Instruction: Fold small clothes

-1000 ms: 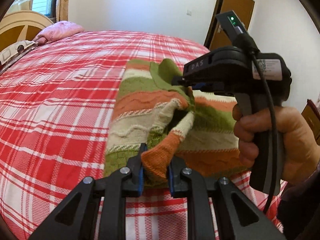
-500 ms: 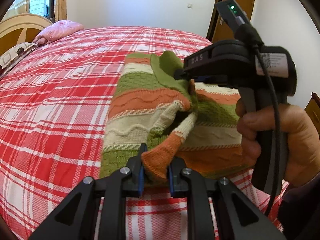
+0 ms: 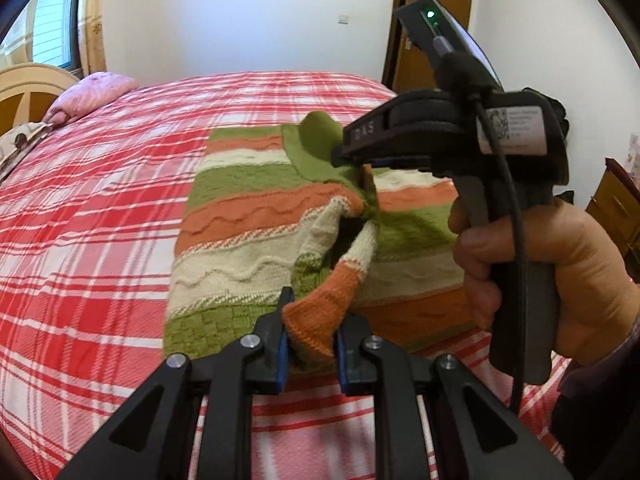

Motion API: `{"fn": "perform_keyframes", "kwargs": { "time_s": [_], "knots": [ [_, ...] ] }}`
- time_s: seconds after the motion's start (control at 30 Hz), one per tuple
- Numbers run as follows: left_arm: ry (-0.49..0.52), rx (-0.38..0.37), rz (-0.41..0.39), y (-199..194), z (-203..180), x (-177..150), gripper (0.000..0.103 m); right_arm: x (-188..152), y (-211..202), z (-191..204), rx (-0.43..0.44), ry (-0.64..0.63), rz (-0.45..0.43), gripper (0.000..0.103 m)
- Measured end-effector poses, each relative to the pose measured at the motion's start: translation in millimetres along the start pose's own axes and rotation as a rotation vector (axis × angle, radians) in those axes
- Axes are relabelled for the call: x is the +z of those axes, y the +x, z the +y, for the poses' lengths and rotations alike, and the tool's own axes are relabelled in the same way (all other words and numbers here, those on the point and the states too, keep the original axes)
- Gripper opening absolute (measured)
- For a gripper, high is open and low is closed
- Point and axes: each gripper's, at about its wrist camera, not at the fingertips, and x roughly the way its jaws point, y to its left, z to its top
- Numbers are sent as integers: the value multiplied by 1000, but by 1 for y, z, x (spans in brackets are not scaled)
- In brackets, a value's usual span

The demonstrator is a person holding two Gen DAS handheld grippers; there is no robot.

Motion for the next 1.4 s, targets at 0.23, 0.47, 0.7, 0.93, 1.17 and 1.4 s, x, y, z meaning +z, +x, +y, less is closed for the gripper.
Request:
{"fn": "perform_keyframes", "kwargs": {
  "time_s": [0.23,0.47,0.7,0.93,1.17,1.4],
  "knots": [
    [41,-47,-17,3,-32,9,18,-1,-16,-35,-16,51,-21,12],
    [64,-105,-14,11,-59,14,18,-5,-29,-69,-34,73,-19,12],
    [80,-129,-16,24,-71,18,18,-6,-32,-85,-59,84,-24,12],
    [104,-157,-15,28,-85,17,18,-14,-40,-110,-66,135,-28,12],
    [155,-142,-6,40,-103,11,18,-26,-34,-124,-72,151,-5,12],
    [226,-118,5,43,-109,-2,23,-33,-32,-128,-78,157,-13,16]
  ]
}}
